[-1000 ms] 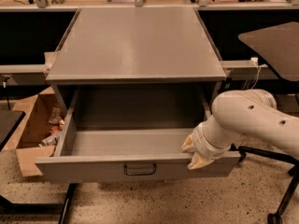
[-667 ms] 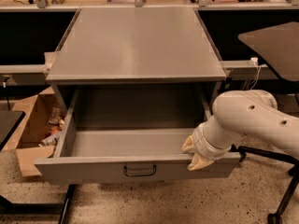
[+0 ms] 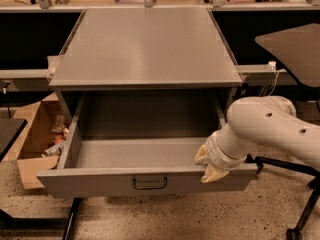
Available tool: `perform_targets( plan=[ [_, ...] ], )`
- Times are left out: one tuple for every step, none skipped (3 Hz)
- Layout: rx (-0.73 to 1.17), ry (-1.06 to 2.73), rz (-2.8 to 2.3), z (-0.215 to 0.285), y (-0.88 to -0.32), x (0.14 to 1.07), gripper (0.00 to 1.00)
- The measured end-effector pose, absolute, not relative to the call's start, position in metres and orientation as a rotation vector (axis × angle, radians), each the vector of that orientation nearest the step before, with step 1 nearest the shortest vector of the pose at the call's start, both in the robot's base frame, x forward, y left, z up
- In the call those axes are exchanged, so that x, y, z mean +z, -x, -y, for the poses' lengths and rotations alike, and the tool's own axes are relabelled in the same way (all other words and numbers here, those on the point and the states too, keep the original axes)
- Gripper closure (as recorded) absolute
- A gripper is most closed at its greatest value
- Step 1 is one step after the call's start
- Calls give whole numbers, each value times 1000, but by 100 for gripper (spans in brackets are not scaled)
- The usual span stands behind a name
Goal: Open top drawer
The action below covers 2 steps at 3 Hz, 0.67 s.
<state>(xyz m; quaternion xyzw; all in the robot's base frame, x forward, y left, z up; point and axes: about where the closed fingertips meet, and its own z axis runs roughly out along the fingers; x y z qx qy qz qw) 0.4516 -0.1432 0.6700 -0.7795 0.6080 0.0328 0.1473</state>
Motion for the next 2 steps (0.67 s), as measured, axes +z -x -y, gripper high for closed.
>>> perform_targets(
  plan=[
    [94, 2243, -1749, 143, -452, 670, 14],
    [94, 2243, -1749, 143, -452, 670, 0]
  ],
)
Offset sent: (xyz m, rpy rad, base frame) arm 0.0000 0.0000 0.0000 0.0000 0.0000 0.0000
